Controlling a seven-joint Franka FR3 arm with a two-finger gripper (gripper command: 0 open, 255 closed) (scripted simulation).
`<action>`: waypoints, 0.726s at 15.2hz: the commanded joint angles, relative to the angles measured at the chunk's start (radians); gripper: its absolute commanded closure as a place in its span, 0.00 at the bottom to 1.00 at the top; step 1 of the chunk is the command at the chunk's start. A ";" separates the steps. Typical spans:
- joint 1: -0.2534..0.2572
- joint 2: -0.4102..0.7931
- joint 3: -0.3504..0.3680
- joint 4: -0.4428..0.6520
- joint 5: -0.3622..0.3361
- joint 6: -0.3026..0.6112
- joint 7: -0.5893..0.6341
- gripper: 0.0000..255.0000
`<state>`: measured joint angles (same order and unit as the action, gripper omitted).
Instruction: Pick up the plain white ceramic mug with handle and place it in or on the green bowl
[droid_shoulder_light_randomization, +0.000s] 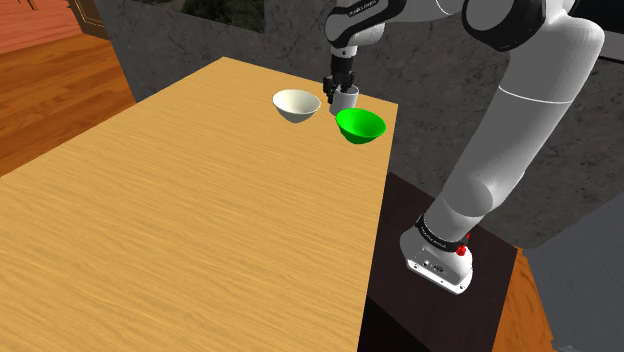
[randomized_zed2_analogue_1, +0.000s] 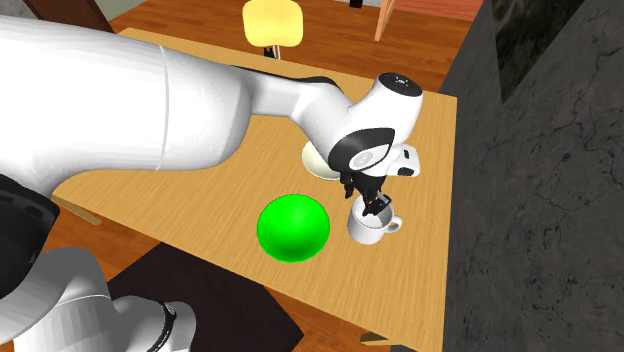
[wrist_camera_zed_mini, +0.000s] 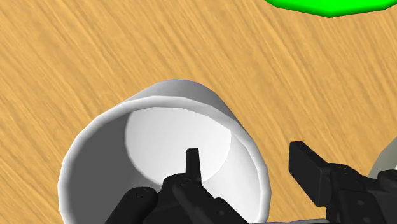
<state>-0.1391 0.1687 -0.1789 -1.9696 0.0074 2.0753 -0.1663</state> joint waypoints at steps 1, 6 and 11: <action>0.000 0.000 0.000 0.000 0.000 0.000 0.000 1.00; 0.000 0.000 0.000 0.000 0.000 0.000 0.000 1.00; 0.000 -0.011 0.000 0.013 -0.002 -0.024 0.001 1.00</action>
<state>-0.1389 0.1608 -0.1793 -1.9631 0.0059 2.0608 -0.1659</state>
